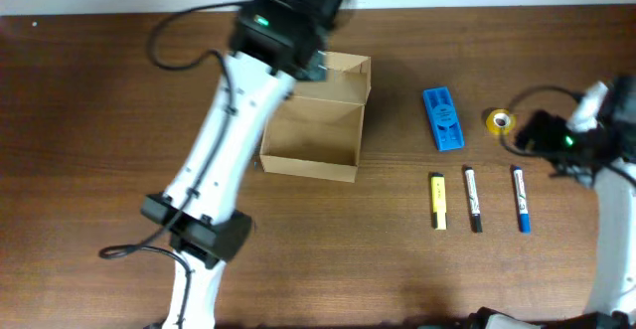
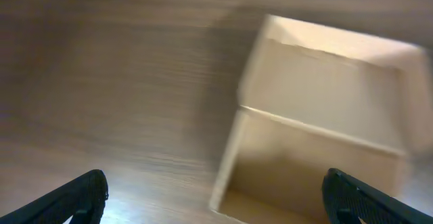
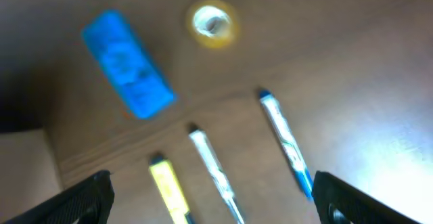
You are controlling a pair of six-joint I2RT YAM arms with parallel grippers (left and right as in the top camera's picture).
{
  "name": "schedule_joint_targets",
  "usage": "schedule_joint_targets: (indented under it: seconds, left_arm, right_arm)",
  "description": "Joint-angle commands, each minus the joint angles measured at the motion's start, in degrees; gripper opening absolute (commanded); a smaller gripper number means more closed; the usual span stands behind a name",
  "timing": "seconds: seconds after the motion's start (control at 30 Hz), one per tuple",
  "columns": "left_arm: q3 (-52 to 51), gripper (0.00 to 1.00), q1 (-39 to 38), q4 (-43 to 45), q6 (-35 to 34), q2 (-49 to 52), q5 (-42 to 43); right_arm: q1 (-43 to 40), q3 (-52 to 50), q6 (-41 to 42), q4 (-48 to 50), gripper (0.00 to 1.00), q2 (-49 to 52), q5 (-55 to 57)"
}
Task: Pack container
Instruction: 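Drag the box with the left gripper toward the table center, then lift the left arm away and grasp the blue duster with right gripper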
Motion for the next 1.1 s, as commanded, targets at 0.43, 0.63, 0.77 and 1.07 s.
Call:
schedule_joint_targets:
  seconds: [0.43, 0.63, 0.77, 1.07]
  left_arm:
    - [0.5, 1.0, 21.7, -0.3, 1.3, -0.2, -1.2]
    - [0.5, 1.0, 23.9, -0.3, 1.3, -0.2, -1.2]
    - [0.5, 1.0, 23.9, -0.3, 1.3, -0.2, -1.2]
    - [0.5, 1.0, 23.9, -0.3, 1.3, -0.2, -1.2]
  right_arm:
    - [13.0, 29.4, -11.5, -11.6, 0.95, 32.8, 1.9]
    - [16.9, 29.4, -14.7, -8.9, 0.95, 38.6, 3.3]
    - [19.2, 29.4, -16.2, -7.5, 0.95, 42.0, 6.0]
    - [20.7, 29.4, -16.0, -5.7, 0.95, 46.5, 9.8]
